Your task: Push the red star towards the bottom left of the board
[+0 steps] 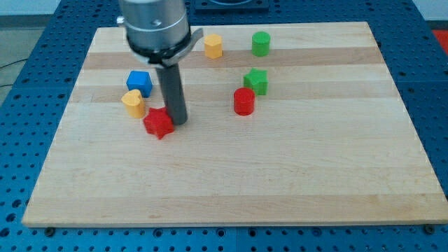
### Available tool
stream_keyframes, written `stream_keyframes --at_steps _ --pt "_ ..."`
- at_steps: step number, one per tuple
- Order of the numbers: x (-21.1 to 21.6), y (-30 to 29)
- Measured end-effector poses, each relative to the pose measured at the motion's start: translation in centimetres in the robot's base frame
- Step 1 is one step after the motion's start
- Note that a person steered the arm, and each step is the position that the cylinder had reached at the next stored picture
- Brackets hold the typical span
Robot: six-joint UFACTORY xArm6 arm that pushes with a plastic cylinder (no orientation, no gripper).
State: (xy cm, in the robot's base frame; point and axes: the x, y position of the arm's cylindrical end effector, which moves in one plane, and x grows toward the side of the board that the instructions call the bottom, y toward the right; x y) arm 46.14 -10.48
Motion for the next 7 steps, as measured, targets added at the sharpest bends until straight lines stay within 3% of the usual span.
stream_keyframes --at_steps 2,4,5,6,7 --pt "0.0 -2.3" --pt "2.3 -10.0" --pt "-0.5 -12.1" --pt "3.5 -13.7" --pt "5.9 -11.7"
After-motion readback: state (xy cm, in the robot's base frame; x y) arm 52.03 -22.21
